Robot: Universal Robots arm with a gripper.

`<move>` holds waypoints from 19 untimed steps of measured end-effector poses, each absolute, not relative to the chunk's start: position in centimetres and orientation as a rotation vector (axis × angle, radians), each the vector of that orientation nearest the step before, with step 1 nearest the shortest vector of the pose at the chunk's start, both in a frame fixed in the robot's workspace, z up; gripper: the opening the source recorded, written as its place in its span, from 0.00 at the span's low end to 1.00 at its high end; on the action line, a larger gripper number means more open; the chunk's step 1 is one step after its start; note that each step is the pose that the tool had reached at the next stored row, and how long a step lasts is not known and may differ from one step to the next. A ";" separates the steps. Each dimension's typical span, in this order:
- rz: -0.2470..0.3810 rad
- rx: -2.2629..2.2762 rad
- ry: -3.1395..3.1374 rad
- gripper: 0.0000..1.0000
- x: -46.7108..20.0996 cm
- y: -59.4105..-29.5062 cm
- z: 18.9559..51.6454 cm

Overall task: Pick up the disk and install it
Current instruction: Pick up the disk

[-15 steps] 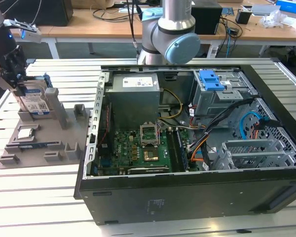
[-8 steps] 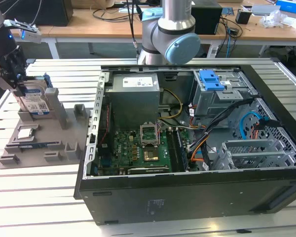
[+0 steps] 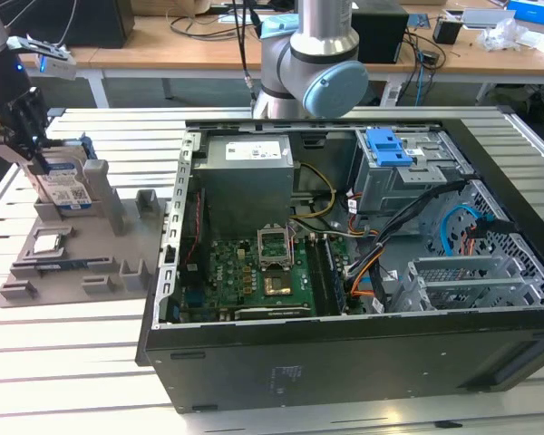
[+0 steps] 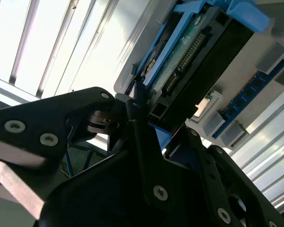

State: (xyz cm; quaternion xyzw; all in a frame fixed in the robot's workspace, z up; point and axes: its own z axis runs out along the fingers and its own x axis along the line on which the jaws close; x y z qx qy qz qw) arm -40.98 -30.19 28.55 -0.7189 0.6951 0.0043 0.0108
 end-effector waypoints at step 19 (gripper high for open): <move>0.013 -2.243 2.169 0.37 -41.0 -30.2 28.4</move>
